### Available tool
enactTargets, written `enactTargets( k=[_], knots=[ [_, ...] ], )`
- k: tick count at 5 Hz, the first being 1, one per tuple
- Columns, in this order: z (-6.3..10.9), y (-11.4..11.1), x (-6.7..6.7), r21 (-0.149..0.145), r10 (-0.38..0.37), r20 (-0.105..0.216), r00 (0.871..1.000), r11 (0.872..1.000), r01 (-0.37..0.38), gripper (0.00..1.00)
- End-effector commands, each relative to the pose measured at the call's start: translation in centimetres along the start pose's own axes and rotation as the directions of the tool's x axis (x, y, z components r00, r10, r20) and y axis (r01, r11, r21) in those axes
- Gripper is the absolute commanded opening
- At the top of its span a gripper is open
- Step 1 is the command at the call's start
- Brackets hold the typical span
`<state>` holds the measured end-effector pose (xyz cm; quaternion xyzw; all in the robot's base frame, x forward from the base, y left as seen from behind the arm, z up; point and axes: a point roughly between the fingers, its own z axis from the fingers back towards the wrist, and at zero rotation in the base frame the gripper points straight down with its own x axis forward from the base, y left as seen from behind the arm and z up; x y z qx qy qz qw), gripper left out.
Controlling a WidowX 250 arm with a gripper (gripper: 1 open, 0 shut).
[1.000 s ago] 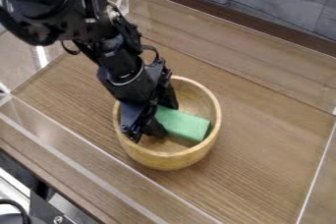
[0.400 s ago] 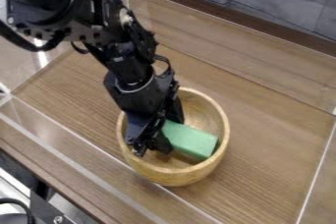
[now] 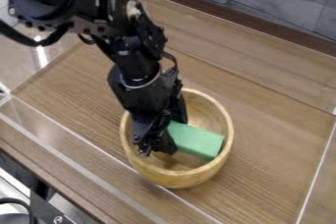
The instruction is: Move green object from inside the wooden bowl to the table next to it
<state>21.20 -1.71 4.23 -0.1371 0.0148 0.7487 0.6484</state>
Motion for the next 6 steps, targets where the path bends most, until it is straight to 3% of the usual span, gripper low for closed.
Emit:
enactTargets(
  k=[1, 3, 6],
  knots=[
    [0.3, -1.1, -0.7, -0.044, 0.013, 0.004, 1.0, 0.999, -0.013, 0.0],
    [0.5, -2.1, -1.7, -0.044, 0.017, 0.011, 1.0, 0.999, -0.016, 0.0],
    [0.9, -3.0, -0.2, -0.019, -0.09, -0.001, 0.996, 0.996, 0.09, 0.0]
  ],
)
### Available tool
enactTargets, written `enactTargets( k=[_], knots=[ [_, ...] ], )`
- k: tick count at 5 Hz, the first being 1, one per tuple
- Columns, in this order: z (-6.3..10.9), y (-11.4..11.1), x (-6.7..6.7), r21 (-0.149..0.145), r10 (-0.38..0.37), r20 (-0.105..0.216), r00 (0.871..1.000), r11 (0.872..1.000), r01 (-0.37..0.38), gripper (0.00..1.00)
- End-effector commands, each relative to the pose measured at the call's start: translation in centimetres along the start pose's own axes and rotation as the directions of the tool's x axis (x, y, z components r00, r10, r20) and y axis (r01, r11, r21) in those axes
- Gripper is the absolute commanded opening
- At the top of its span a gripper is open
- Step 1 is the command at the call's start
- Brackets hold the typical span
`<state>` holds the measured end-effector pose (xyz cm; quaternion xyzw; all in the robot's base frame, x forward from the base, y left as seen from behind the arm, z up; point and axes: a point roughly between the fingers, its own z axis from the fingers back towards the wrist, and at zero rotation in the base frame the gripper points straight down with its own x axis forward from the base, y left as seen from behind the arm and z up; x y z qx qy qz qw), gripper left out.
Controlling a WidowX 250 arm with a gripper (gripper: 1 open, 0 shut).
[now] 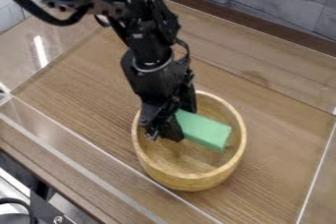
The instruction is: Move green object from inside the wooden bowl to the table next to it
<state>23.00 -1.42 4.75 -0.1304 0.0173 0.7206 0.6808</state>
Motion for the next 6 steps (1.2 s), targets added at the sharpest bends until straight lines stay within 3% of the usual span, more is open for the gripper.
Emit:
enactTargets(
  k=[1, 2, 4, 5, 6],
  knots=[
    [2.1, -1.6, -0.6, -0.052, 0.045, 0.009, 0.999, 0.998, -0.044, 0.0],
    [3.6, -2.3, -0.9, -0.065, 0.094, 0.012, 0.996, 0.994, -0.093, 0.0],
    [3.4, -4.1, 1.7, -0.05, 0.055, -0.031, 0.998, 0.997, -0.057, 0.0],
    [4.9, -3.9, 1.8, -0.04, 0.04, -0.045, 0.998, 0.998, -0.041, 0.0],
    [5.4, -5.5, 1.3, -0.009, -0.068, -0.08, 0.994, 0.998, 0.068, 0.0]
  ],
)
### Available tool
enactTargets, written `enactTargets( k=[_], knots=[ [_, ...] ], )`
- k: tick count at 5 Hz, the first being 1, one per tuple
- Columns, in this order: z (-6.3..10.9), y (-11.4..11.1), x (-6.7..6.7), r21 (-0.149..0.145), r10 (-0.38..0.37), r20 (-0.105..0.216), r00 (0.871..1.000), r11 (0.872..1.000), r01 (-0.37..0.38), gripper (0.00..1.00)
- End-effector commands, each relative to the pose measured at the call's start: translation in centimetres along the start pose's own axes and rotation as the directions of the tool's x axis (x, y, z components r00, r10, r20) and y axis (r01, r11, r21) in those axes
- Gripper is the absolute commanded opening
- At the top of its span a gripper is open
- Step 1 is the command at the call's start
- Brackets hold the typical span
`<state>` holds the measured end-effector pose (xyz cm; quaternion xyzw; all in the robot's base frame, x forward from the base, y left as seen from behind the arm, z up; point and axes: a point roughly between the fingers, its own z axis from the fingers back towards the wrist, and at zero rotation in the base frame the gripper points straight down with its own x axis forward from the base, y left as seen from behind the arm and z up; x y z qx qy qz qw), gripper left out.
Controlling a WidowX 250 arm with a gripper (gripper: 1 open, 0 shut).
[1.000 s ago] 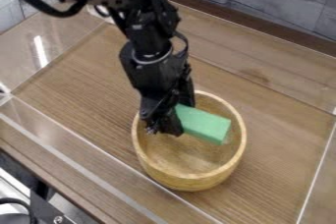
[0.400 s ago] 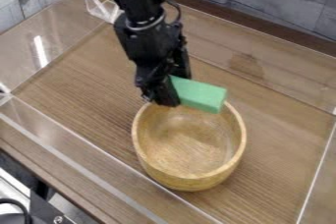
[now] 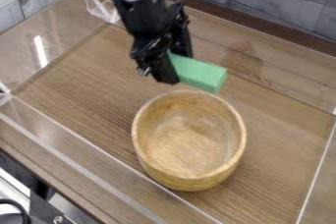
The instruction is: Move green object from inside the wooden bowl to the table next to it
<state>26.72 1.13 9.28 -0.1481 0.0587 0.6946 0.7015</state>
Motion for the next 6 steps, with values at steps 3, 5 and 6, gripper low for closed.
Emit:
enactTargets(
  k=[3, 5, 6],
  knots=[
    [-0.1, -6.1, 2.3, -0.096, 0.043, 0.013, 0.999, 0.994, -0.042, 0.0],
    [-1.4, -7.5, 3.4, -0.091, -0.026, -0.002, 1.0, 0.996, 0.025, 0.0],
    [-1.1, -7.9, 4.8, -0.097, -0.015, -0.002, 1.0, 0.995, 0.015, 0.0]
  ],
)
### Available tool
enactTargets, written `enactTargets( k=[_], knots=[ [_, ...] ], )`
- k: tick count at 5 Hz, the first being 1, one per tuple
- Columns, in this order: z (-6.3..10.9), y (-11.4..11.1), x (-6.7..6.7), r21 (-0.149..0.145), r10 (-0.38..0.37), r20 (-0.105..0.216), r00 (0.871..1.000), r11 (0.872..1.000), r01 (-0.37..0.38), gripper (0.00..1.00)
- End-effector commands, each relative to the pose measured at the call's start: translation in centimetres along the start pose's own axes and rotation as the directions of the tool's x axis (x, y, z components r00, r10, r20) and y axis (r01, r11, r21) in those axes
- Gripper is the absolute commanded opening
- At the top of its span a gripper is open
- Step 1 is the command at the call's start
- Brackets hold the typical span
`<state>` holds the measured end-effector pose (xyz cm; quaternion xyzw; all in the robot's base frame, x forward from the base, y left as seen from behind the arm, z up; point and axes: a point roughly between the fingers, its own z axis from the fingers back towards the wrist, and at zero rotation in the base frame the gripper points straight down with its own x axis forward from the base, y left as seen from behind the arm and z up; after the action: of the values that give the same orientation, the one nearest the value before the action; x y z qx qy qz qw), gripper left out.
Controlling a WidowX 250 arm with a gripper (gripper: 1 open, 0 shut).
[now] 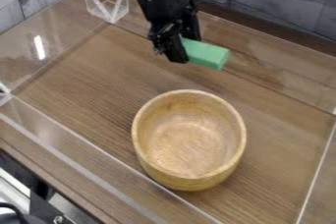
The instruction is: Move green object from inside the wooden bowl to the table next to it
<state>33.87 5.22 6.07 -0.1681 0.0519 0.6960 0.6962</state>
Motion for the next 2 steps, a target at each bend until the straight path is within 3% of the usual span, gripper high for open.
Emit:
enactTargets(
  k=[1, 2],
  knots=[
    [1.9, -1.7, 0.86, -0.061, -0.013, 0.013, 1.0, 0.998, 0.014, 0.0],
    [2.14, -2.03, 1.44, -0.061, -0.013, 0.006, 1.0, 0.998, 0.013, 0.0]
  ],
)
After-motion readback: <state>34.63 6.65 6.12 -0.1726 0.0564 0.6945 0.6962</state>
